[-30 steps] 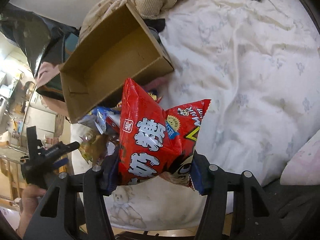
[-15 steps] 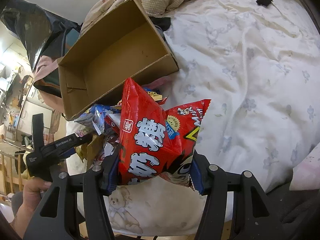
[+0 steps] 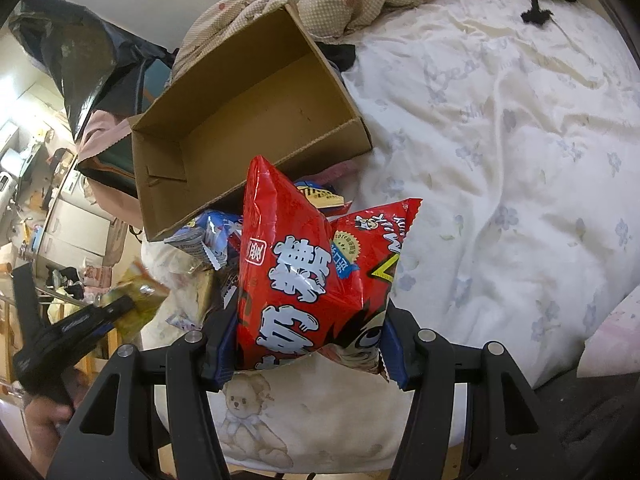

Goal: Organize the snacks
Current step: 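Grasp the red chip bag with the right gripper while the left grasps the yellow chip bag, then carry both bags over the box and open both grippers to drop them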

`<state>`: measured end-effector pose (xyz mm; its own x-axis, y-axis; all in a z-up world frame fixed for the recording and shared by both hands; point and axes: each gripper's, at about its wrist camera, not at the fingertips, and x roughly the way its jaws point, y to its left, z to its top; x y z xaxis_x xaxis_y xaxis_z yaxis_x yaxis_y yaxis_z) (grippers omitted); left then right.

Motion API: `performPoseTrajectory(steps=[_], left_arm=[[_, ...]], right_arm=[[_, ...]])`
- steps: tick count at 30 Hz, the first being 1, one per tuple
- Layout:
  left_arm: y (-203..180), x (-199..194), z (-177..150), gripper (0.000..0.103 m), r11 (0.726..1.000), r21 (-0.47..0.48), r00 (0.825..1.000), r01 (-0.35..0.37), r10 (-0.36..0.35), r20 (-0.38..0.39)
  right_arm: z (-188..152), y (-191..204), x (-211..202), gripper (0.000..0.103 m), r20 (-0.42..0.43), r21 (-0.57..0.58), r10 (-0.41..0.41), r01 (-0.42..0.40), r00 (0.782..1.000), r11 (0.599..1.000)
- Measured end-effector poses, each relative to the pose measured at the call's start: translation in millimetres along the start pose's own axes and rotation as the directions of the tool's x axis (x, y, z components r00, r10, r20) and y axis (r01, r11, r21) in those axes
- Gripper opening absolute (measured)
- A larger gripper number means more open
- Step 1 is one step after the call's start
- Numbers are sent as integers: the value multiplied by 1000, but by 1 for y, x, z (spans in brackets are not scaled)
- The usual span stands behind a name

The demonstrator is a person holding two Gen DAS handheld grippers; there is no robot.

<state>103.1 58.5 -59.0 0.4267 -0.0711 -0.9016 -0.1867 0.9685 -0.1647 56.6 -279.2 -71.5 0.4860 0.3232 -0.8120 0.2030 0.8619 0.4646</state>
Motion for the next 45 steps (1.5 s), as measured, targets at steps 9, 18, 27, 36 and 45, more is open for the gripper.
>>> performPoseTrajectory(steps=[9,18,27,36,45], left_arm=[[-5,-22,0,29,998,63,996,-18,12,92],[-41,-42,24,29,986,162,988,28,-52,147],[-71,-49,73,29,975,223,973,21,-71,221],[-107,-14,118,29,963,270,978,11,-66,196],[-108,23,120,29,974,225,973,32,-82,215]], right_arm=[[-1,19,-10,60,30,-88,-5,7,1000,996],[35,41,-28,60,83,-167,54,-40,995,985],[92,55,-30,60,138,-195,121,-93,983,976],[143,70,3,61,157,-256,87,-44,984,966],[158,63,38,61,123,-267,52,-17,991,964]])
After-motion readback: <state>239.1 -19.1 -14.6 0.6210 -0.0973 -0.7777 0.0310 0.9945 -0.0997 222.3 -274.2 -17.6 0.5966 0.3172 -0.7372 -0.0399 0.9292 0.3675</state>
